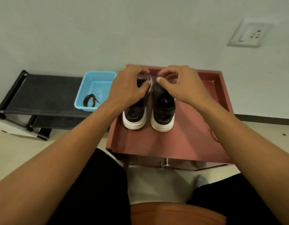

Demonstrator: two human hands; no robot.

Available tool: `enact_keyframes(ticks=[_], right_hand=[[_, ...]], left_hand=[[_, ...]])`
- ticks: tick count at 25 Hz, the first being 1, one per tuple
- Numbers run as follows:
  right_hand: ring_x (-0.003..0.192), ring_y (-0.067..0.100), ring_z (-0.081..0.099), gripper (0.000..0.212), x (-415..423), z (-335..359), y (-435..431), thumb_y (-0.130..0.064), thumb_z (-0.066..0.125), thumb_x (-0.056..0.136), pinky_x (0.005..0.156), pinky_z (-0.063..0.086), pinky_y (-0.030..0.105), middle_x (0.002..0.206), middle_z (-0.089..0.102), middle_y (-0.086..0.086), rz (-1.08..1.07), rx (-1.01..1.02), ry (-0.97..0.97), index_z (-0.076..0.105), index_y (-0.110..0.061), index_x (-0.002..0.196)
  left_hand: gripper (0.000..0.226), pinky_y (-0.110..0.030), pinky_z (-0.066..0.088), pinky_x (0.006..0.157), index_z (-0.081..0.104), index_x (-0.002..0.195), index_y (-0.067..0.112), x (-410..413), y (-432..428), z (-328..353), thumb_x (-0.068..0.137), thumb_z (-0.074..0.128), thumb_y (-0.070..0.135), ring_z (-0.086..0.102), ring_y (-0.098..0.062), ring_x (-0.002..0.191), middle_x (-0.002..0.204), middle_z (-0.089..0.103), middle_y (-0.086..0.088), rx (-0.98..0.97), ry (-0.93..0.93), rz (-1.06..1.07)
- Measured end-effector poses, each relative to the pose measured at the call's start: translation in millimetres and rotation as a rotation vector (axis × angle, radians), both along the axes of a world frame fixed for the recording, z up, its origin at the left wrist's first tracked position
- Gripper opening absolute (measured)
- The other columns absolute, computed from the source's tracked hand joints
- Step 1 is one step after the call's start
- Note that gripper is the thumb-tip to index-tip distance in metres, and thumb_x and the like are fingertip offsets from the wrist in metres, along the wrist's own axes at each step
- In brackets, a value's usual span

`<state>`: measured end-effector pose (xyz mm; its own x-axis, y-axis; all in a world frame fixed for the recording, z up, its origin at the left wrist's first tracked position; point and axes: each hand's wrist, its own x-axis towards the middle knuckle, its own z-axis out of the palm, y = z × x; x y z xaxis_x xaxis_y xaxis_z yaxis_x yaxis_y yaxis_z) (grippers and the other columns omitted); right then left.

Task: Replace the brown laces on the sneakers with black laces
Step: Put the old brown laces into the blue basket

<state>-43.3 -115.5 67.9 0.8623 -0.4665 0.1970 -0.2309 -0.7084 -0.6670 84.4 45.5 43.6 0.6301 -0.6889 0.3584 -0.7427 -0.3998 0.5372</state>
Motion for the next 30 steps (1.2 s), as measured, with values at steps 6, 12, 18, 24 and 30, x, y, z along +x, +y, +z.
enact_keyframes(ticks=[6,12,18,24,30], right_hand=[[0.105,0.002,0.067,0.028,-80,-6,-49,-0.040,0.069,0.097,0.089,0.051,0.020,0.117,0.075,-0.015,-0.123,-0.011,0.039,0.076,-0.028,0.121],[0.098,0.009,0.072,0.024,-117,-42,-105,-0.010,0.065,0.099,0.092,0.055,0.020,0.111,0.077,-0.006,-0.324,0.080,0.077,0.079,-0.025,0.111],[0.078,0.027,0.077,0.021,-122,-80,-138,0.001,0.073,0.090,0.083,0.066,0.043,0.090,0.077,0.010,-0.481,0.178,0.324,0.077,-0.018,0.082],[0.069,0.025,0.077,0.028,-122,-96,-161,0.002,0.074,0.088,0.073,0.066,0.040,0.082,0.075,0.007,-0.634,0.197,0.265,0.075,-0.022,0.075],[0.099,0.011,0.073,0.027,-123,-83,-146,-0.005,0.069,0.094,0.095,0.055,0.022,0.109,0.078,-0.002,-0.394,0.073,0.233,0.079,-0.021,0.113]], left_hand=[[0.038,-0.032,0.052,0.096,0.067,0.129,0.027,-63,-55,0,0.092,0.071,0.037,0.065,-0.015,0.108,0.122,0.069,0.004,0.092,-0.008,-0.114],[0.031,-0.026,0.049,0.089,0.072,0.123,0.022,-95,-104,-17,0.094,0.071,0.032,0.065,-0.009,0.095,0.109,0.066,0.010,0.136,0.063,-0.223],[0.030,-0.035,0.057,0.094,0.075,0.121,0.012,-125,-167,-72,0.095,0.072,0.026,0.073,-0.019,0.096,0.107,0.078,-0.004,0.268,0.214,-0.198],[0.018,-0.036,0.061,0.072,0.073,0.087,0.021,-140,-210,-113,0.083,0.082,0.036,0.070,-0.022,0.077,0.083,0.073,-0.002,0.289,0.360,-0.058],[0.015,-0.031,0.060,0.076,0.078,0.085,0.020,-132,-203,-102,0.087,0.081,0.034,0.074,-0.022,0.079,0.076,0.075,-0.002,0.246,0.413,-0.034]])
